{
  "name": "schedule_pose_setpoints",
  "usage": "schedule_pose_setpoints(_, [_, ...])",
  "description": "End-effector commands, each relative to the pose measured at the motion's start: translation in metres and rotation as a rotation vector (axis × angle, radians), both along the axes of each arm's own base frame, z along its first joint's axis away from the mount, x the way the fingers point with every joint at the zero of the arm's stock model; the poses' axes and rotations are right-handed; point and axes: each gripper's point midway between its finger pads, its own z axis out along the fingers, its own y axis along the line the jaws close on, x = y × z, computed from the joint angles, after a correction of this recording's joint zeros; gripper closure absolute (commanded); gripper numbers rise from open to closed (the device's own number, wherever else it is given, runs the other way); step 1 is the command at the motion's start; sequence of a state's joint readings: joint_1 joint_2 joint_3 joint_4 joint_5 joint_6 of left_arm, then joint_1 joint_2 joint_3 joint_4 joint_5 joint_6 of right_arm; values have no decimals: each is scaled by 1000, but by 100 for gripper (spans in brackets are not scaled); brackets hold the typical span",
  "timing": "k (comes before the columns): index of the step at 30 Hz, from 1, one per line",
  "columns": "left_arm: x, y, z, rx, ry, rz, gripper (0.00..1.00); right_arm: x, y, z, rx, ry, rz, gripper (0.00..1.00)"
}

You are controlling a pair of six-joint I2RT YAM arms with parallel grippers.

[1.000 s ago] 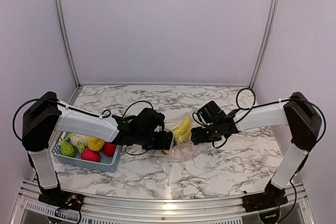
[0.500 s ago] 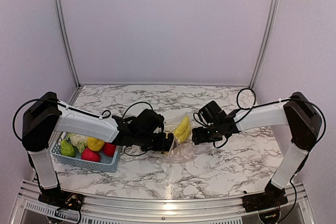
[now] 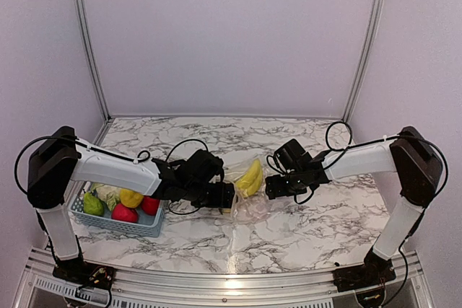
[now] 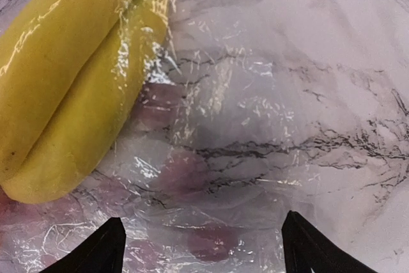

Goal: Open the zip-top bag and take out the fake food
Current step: Pick up the fake fruit from the zipper food storage bag.

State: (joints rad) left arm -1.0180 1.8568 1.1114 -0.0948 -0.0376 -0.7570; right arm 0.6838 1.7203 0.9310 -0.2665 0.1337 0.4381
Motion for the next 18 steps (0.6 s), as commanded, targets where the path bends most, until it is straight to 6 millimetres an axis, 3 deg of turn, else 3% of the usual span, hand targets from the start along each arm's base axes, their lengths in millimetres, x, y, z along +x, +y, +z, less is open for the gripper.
schedule_pose_setpoints(1, [-1, 13, 9, 31, -22, 20, 25, 4, -8, 5, -16, -17, -13, 18])
schedule_pose_setpoints(18, [-2, 28, 27, 32, -63, 48, 37, 5, -9, 5, -24, -20, -14, 18])
